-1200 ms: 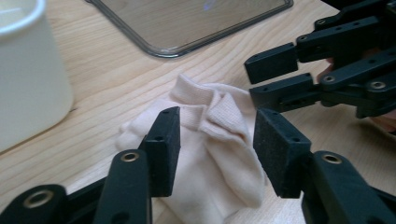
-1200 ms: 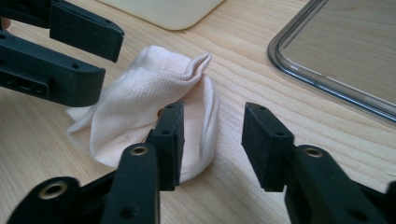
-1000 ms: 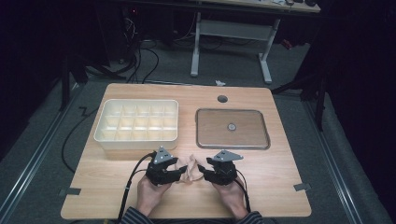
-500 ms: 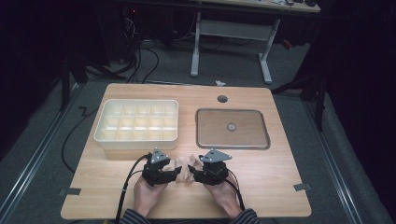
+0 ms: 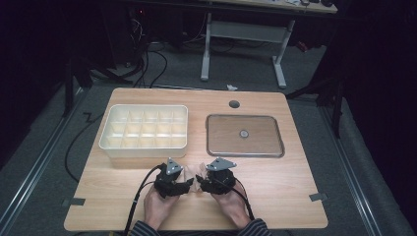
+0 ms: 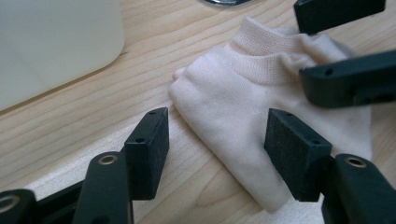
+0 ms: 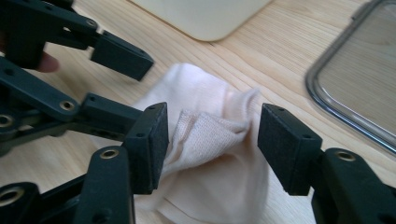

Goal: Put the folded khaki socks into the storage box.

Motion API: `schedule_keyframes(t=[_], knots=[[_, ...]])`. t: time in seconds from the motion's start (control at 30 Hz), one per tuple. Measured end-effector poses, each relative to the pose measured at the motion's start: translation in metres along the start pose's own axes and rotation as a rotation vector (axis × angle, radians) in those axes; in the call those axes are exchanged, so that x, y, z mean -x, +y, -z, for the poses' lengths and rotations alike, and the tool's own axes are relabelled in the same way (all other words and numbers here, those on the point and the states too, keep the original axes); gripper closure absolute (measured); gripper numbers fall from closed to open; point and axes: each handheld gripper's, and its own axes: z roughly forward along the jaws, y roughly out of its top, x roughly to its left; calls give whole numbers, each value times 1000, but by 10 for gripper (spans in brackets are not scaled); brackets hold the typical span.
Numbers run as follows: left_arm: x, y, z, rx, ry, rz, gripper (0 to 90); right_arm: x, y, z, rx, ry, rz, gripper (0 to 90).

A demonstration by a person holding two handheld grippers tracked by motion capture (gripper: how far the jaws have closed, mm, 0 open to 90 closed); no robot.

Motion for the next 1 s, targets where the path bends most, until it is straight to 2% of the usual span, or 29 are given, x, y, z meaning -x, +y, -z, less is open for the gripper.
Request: schedule_keyframes(t=[0.3,0.33,0.43,0.6,0.77,1.0], knots=[[1,-1,-1,-1,9,-14,401,14,-14,3,-11,-30,-32,455],[-2,-1,0,-20,13,-48,399,15,-16,3,-17,-31,-33,455],[-3,-2,-1,-22,14,-56,382,16,-20,1,-28,-37,-23,455],[-4,-3,0,-19,9,-63,365,20,-25,-2,-22,-26,-35,454],[-5,-8,0,21,4,-74,360,23,-27,-2,-17,-17,-38,453],[-6,-8,0,20,3,-75,361,27,-29,-3,-15,5,-58,453]])
